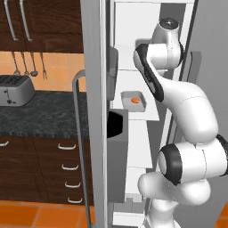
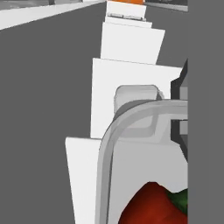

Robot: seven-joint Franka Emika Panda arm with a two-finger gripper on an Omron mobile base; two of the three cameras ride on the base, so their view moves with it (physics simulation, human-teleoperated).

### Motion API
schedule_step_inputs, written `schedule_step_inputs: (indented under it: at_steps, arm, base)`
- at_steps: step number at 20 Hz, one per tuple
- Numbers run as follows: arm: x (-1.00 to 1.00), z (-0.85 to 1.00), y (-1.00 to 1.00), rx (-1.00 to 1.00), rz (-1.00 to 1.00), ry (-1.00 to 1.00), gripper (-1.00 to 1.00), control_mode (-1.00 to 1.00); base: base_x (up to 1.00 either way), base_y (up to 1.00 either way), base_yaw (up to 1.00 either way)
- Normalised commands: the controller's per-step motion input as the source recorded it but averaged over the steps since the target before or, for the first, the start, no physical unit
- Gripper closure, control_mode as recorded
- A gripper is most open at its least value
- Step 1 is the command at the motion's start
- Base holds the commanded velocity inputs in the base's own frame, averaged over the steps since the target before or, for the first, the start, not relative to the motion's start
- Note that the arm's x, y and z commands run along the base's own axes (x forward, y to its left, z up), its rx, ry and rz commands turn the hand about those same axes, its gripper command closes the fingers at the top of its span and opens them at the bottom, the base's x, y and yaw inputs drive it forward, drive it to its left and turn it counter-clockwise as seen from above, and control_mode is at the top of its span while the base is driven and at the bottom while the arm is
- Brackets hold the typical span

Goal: Take the meat container that has the shrimp and place it on the second highest rack of the freezer. Then take the vegetable container that has the bell pepper and carrot and place it on the highest rack of the freezer.

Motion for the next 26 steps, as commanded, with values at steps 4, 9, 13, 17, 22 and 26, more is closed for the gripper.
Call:
schedule_step_inputs:
  at_steps: [4, 9, 13, 17, 22, 26]
  arm:
    - [0.41, -0.1, -0.01, 0.0, 0.0, 0.0, 1.0, -1.0]
    - [0.6, 0.0, -0.08, 0.0, 0.0, 0.0, 1.0, -1.0]
    - [0.44, -0.11, -0.16, 0.0, 0.0, 0.0, 1.0, -1.0]
    - [0.2, -0.32, -0.1, 0.0, 0.0, 0.0, 1.0, -1.0]
    - [0.32, -0.12, -0.03, 0.0, 0.0, 0.0, 1.0, -1.0]
    - [0.41, -0.02, 0.0, 0.0, 0.0, 0.0, 1.0, -1.0]
  base:
    - [0.0, 0.0, 0.0]
    - [0.0, 0.0, 0.0]
    - [0.0, 0.0, 0.0]
    - [0.0, 0.0, 0.0]
    - [0.0, 0.0, 0.0]
    - [0.0, 0.0, 0.0]
